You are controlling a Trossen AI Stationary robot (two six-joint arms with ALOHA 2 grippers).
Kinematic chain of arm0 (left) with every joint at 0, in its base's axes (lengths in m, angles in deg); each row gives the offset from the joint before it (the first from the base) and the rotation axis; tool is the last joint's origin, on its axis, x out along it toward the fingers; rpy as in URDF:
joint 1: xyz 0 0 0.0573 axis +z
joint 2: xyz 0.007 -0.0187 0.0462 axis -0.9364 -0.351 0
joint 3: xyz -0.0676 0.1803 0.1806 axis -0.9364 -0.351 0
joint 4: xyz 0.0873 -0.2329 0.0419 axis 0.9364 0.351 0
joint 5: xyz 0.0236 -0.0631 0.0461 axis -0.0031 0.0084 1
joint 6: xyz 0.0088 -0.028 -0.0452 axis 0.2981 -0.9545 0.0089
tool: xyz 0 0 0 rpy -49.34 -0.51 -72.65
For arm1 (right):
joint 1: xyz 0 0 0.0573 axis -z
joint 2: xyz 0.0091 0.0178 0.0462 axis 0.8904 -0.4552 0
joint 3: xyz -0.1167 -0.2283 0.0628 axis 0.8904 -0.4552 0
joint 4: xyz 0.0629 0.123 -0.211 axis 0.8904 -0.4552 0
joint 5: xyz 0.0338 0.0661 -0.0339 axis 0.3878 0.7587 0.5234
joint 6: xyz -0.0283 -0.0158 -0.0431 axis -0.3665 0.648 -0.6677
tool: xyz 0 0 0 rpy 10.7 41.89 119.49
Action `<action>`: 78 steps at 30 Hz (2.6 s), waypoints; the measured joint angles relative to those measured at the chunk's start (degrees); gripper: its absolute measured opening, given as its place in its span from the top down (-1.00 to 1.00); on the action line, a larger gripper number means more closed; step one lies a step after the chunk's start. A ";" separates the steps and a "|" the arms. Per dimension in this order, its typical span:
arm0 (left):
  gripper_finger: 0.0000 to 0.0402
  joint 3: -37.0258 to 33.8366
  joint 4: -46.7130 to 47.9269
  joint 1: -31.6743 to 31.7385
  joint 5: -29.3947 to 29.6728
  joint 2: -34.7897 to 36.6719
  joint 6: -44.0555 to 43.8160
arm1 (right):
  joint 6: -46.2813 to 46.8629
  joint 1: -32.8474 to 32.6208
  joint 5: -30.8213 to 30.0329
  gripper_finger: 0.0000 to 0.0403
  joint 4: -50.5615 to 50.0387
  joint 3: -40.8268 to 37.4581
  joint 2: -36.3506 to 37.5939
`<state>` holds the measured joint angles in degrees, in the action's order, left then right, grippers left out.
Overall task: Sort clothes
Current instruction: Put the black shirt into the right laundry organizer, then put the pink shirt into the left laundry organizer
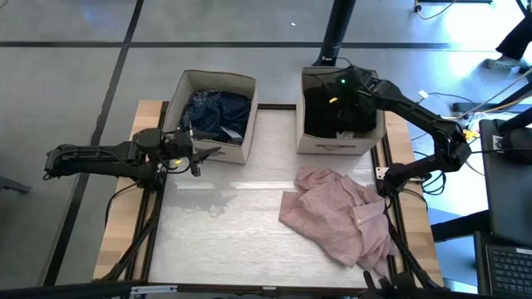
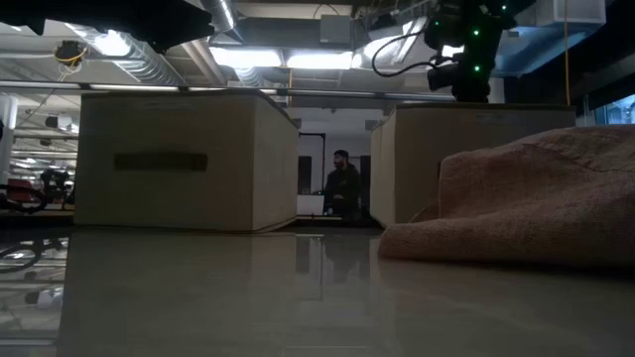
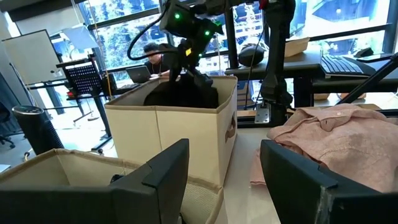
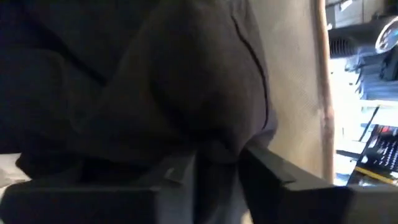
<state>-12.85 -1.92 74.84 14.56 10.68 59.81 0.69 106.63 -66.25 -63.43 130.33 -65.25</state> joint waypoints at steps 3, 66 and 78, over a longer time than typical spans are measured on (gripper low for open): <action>0.06 0.00 -0.02 0.00 0.02 0.00 0.02 | 0.59 -0.18 -1.04 0.18 -1.23 0.41 0.00; 0.06 0.00 -0.25 0.00 0.00 0.01 -1.47 | 54.53 -66.52 22.87 -0.25 15.87 -35.81 -6.04; 0.06 0.00 -0.26 -0.02 0.00 0.02 -1.49 | 46.75 -66.58 14.29 0.92 18.72 -36.07 -7.13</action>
<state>-12.85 -2.19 74.82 14.56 10.71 58.32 47.44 40.05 -51.96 -44.71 94.26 -72.38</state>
